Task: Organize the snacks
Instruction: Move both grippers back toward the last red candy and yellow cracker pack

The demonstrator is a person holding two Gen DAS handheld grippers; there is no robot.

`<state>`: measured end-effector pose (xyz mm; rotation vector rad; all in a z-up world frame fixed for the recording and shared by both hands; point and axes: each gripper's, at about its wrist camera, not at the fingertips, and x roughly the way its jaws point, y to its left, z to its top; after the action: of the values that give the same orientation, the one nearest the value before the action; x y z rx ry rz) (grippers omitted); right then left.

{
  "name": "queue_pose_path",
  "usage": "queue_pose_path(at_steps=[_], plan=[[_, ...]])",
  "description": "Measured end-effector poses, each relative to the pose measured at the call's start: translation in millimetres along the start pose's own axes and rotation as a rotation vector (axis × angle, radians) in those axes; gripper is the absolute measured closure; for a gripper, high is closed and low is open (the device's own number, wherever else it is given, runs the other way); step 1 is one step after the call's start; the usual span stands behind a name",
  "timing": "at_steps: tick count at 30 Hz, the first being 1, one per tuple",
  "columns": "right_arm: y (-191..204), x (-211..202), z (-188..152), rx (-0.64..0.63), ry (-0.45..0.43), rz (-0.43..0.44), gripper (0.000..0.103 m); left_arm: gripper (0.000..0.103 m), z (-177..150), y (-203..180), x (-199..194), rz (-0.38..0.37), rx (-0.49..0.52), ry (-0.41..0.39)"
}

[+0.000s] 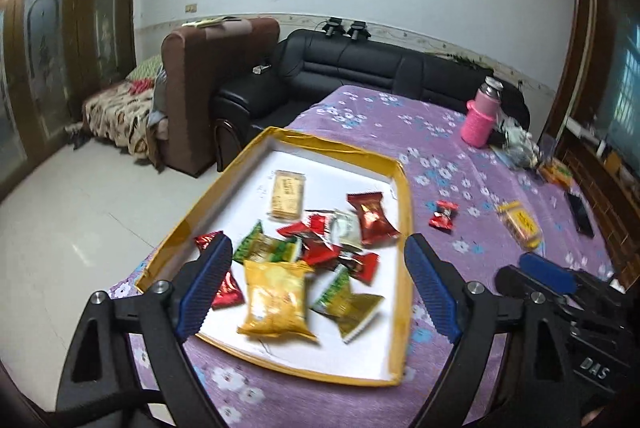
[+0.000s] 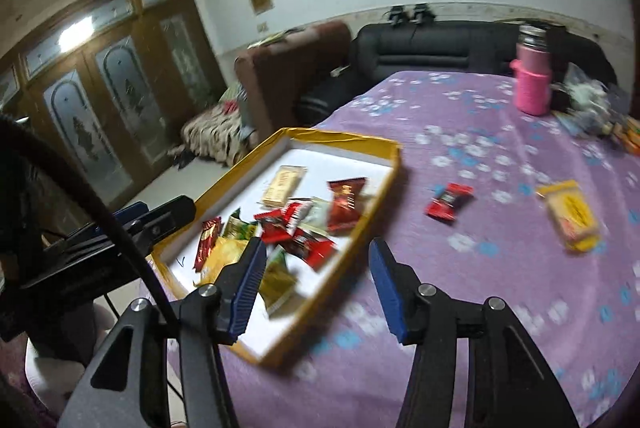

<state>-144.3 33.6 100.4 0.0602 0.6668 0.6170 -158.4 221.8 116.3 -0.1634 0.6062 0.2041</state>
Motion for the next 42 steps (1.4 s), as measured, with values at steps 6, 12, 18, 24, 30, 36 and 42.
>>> queue_pose_path(at_steps=[6,12,18,24,30,36,42], plan=[[-10.7,-26.4,-9.4,-0.02,-0.048,-0.106,0.046,0.015,-5.3,-31.2,-8.2,0.034,0.056,0.018],[-14.8,-32.4,-19.3,-0.018,-0.038,-0.113,0.045,0.015,-10.5,-39.0,-12.8,0.059,0.07,0.04],[-11.8,-36.8,-26.3,-0.03,-0.032,-0.112,0.045,0.014,-13.6,-40.8,-16.2,0.057,0.072,0.038],[-6.7,-33.3,-29.4,-0.036,-0.018,-0.112,0.044,0.014,-15.8,-39.0,-18.8,0.046,0.067,0.043],[-4.0,-27.1,-32.0,-0.031,0.006,-0.106,0.044,0.014,-17.3,-35.0,-17.3,0.036,0.059,0.055],[-2.2,-24.4,-33.1,-0.033,0.015,-0.106,0.043,0.014,-18.4,-32.6,-13.2,0.028,0.055,0.066],[-7.8,-21.8,-33.6,-0.009,0.027,-0.095,0.043,0.014,-19.8,-34.7,-10.2,0.026,0.06,0.074]])
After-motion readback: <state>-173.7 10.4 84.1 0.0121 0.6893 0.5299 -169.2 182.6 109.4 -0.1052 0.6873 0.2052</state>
